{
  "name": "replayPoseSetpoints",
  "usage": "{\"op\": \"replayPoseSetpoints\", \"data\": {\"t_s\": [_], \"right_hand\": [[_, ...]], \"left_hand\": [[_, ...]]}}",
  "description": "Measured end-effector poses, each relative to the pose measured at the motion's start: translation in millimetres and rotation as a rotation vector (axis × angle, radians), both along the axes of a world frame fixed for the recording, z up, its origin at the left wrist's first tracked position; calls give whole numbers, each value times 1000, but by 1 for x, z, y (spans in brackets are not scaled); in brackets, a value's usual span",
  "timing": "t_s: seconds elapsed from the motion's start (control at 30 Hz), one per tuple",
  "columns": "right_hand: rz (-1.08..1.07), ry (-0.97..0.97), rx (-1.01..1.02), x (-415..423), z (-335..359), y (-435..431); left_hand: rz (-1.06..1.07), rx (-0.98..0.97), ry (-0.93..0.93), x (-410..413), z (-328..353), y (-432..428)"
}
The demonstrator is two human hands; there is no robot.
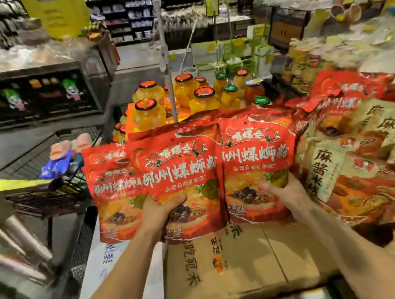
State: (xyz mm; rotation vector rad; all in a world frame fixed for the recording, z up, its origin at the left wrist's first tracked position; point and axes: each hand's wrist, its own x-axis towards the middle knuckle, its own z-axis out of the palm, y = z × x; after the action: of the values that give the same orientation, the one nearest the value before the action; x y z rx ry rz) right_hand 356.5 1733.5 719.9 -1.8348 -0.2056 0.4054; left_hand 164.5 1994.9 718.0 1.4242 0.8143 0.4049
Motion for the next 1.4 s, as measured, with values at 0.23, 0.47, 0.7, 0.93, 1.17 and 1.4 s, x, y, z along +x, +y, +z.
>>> {"op": "replayPoseSetpoints", "data": {"t_s": [0.23, 0.47, 0.7, 0.93, 1.17, 1.4], "right_hand": [[-113, -79, -197, 7, -28, 2], [-162, -451, -461, -41, -32, 12], [65, -869, -751, -70, -60, 10], [151, -736, -862, -53, -77, 3], [169, -735, -749, -43, -83, 5], [131, -852, -651, -29, -96, 7]], "left_hand": [[127, 219, 17, 8, -18, -5], [339, 606, 61, 0, -36, -29], [153, 1473, 188, -18, -64, -66], [80, 1562, 317, -13, -85, -62], [61, 1629, 276, 8, -88, -41], [71, 1675, 226, 12, -102, -29]]}}
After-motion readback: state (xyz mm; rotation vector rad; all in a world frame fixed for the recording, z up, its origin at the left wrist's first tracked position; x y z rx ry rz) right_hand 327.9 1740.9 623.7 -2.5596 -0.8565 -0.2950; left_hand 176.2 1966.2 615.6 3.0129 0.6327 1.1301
